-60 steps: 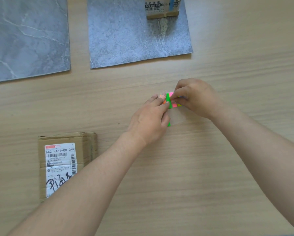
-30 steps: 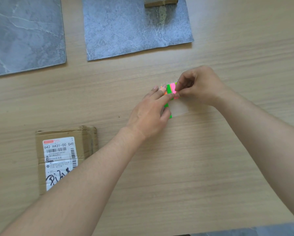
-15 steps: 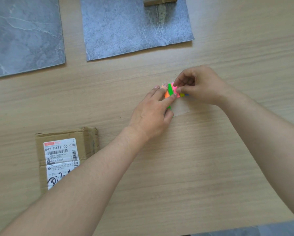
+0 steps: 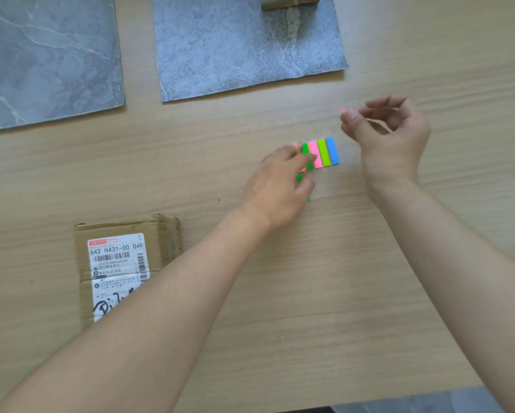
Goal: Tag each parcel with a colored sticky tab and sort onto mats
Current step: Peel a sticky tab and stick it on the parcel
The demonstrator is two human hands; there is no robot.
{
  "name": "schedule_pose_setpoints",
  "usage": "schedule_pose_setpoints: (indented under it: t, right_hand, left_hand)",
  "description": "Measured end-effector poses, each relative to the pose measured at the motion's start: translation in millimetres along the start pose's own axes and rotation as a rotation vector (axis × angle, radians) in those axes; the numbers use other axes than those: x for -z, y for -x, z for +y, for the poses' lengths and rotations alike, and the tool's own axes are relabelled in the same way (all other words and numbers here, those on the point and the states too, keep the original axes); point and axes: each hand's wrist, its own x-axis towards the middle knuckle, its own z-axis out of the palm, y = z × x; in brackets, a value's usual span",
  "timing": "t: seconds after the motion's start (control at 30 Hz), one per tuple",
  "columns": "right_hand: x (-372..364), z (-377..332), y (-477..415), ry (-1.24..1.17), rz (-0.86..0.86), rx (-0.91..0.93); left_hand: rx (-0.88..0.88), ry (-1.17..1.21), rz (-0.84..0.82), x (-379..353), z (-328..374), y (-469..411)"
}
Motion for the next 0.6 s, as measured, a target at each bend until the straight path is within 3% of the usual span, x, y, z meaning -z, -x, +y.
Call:
schedule_pose_setpoints:
  t: [0.13,0.3,0.6]
  right_hand:
    - [-0.6,-12.8,26.3,0.105,-0.123,0.186]
    - [-3.0,-25.2,51.1,0.145,-0.274,0.298]
    - [2.1,-41.9,101.2,0.230,-0.426,0.491]
  left_hand:
    - [0.301,0.467,0.305,20.4,10.7,-0.1]
    - [0.580,1.094,0.282,50.7,33.3,13.3]
    - [0.653,1.190,0.205,72.0,48.1,67.6]
